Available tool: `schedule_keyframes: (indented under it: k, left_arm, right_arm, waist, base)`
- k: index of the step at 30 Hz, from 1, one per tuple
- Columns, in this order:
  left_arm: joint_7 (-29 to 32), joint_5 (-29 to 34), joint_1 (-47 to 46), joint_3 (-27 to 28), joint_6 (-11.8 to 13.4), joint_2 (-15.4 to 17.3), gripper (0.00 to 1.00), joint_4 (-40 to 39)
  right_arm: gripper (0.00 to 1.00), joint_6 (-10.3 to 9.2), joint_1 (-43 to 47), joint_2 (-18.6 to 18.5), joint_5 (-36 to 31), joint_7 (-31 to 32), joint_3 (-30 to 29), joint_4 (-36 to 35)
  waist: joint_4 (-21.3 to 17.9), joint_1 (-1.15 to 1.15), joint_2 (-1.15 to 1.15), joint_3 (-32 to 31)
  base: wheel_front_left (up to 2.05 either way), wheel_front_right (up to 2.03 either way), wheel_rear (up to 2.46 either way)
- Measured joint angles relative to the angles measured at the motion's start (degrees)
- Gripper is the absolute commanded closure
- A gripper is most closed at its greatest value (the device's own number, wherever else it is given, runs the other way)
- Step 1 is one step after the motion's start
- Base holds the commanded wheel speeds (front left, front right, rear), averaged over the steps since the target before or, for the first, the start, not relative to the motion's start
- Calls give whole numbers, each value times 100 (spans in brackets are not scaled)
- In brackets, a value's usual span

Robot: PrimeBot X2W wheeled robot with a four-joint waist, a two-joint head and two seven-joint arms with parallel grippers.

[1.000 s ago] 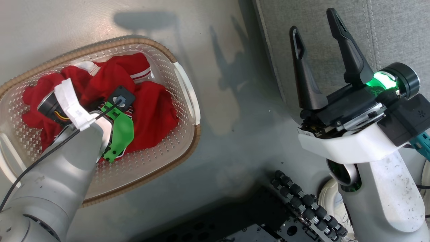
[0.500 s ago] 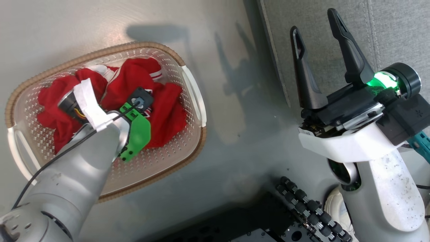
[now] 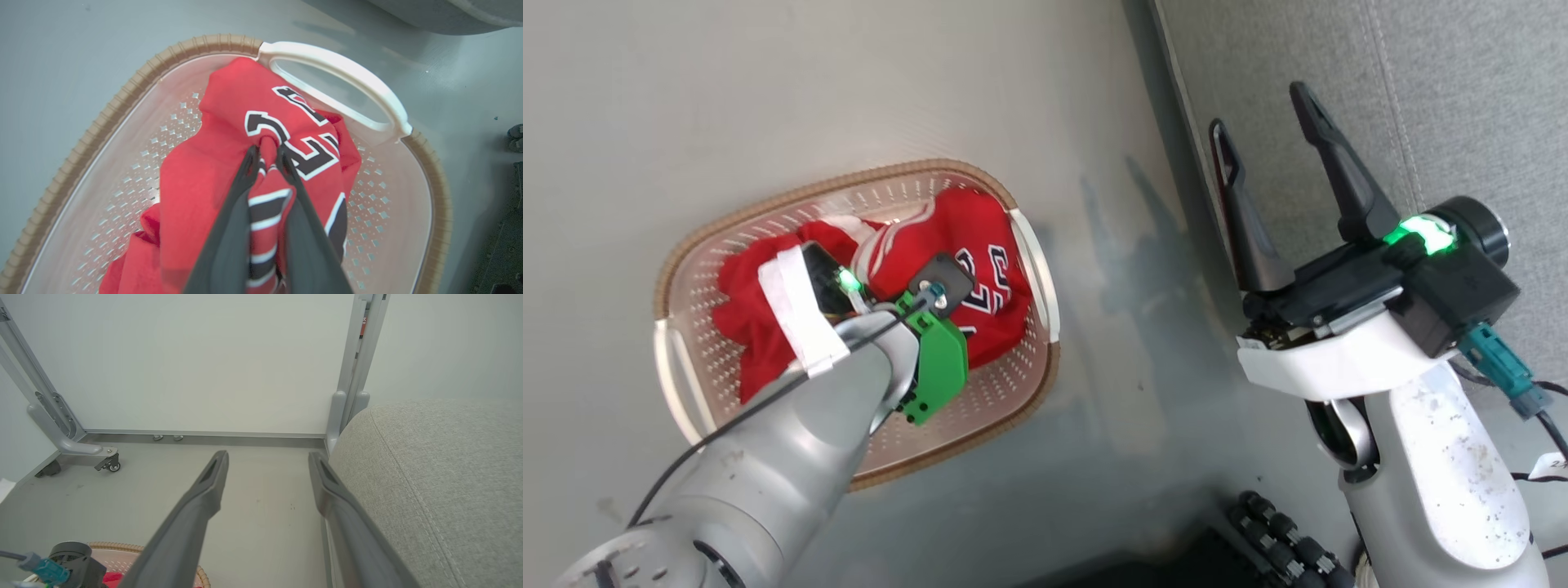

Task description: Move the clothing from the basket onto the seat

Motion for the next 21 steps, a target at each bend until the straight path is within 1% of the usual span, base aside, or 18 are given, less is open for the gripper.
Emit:
schedule_keyframes:
  k: [5,11,15,21]
  left_arm:
    - [-321,-256,286,-1,0,-104,100,-113]
    - [-436,-376,460,44,0,-168,100,-346]
    - [-450,-346,541,318,21,-152,100,-849]
    - [-450,-126,864,828,149,31,100,-1684]
  right_arm:
    - [0,0,194,3,-111,0,-44,223]
    - [0,0,472,2,-237,0,-146,432]
    - [0,0,658,4,-268,0,-209,559]
    - [0,0,953,3,-282,0,-290,708]
  waist:
    - [178,0,0,-484]
    - [422,0,0,-1070]
    - [603,0,0,-1463]
    - [846,0,0,-2018]
  base:
    - [0,0,0]
    - [0,0,0]
    - [0,0,0]
    - [0,0,0]
